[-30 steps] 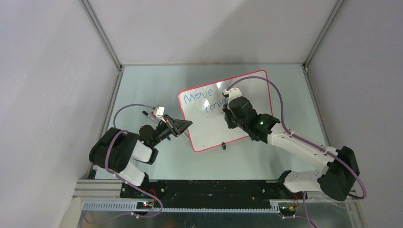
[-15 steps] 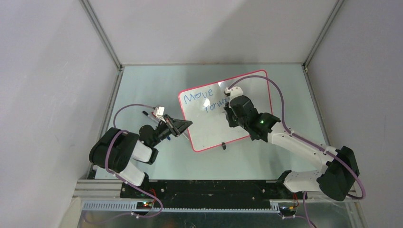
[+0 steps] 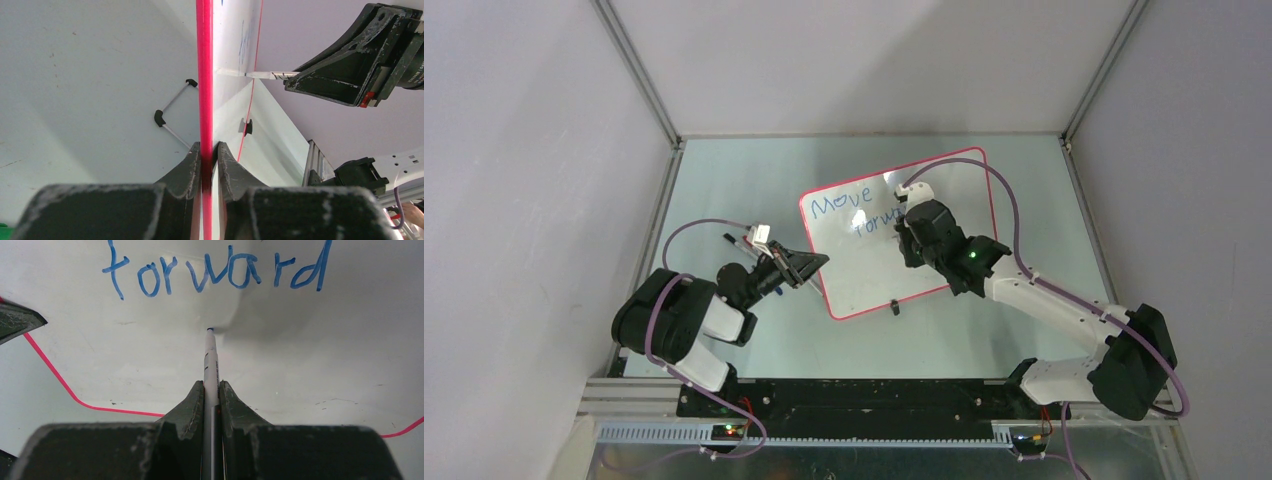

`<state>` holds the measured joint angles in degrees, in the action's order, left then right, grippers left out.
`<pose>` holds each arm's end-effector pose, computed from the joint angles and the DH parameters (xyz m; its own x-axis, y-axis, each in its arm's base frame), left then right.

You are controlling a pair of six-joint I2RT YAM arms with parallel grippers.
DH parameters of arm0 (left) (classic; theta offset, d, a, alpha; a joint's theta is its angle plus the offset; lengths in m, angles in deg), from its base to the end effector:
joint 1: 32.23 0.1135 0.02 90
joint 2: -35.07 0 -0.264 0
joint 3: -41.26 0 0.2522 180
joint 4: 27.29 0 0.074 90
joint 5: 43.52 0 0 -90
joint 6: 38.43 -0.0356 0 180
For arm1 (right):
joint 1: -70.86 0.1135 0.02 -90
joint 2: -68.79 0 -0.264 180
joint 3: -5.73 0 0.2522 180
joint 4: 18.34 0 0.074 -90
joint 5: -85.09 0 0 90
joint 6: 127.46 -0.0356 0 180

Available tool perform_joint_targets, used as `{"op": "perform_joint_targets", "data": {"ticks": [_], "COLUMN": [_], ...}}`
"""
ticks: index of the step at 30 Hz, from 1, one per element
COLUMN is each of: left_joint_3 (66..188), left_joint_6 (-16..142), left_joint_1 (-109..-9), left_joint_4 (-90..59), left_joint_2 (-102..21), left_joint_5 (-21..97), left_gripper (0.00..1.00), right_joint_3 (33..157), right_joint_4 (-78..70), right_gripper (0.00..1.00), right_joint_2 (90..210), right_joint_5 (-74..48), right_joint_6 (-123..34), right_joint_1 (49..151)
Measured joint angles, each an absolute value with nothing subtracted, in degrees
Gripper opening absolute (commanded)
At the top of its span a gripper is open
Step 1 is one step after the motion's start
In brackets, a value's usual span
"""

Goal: Write a sentence on the whiteboard

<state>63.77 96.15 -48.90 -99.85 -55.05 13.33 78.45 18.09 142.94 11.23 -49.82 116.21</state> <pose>0.2052 -0.0818 0.1533 -0.4760 -0.4709 -0.7427 0.6008 0.4426 -0.6657 0.2076 0.1961 0.2948 -0.5346 -0.2486 -0.8077 -0.4245 0.9054 0.0023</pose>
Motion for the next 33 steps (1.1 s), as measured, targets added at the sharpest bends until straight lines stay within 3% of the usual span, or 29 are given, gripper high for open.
{"op": "perform_joint_targets", "data": {"ticks": [33], "left_joint_3": [63.8], "left_joint_6": [96.1], "left_joint_1": [-48.9], "left_joint_4": [-99.9], "left_joint_2": [-55.0], "left_joint_5": [13.3], "left_gripper": [0.0], "right_joint_3": [77.4], "right_joint_4": [21.8], "right_gripper": [0.0], "right_joint_2": [142.6], "right_joint_5": [12.3], "right_joint_6": [-51.8], "right_joint_1": [118.0]}}
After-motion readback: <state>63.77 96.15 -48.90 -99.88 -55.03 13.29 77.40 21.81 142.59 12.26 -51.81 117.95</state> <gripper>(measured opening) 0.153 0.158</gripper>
